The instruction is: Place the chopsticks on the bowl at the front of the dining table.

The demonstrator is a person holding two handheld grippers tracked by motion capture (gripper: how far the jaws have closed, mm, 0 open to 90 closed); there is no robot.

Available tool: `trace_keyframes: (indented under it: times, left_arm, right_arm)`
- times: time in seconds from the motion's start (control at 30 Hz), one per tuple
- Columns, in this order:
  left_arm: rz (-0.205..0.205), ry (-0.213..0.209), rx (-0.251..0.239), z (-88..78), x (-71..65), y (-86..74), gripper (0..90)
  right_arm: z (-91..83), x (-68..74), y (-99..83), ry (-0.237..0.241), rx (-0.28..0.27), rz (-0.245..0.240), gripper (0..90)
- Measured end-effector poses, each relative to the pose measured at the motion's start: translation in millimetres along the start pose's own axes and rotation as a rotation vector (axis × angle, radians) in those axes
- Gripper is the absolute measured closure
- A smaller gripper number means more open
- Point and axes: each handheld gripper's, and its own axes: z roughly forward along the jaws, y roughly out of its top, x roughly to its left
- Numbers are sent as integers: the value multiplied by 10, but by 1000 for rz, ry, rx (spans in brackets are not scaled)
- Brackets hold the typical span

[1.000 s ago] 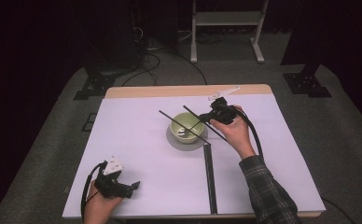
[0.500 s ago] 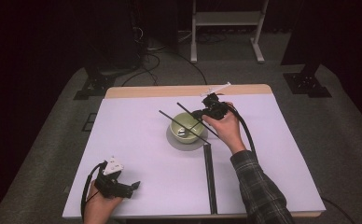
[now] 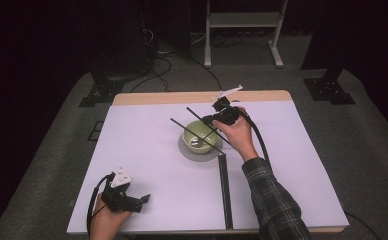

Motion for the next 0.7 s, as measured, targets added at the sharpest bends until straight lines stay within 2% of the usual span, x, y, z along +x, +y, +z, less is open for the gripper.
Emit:
trace_keyframes:
  times: [0.7]
  left_arm:
    - [-2,-1,-1,1,0,0,0]
  right_arm:
    - [312,54,65,7,32,4,860]
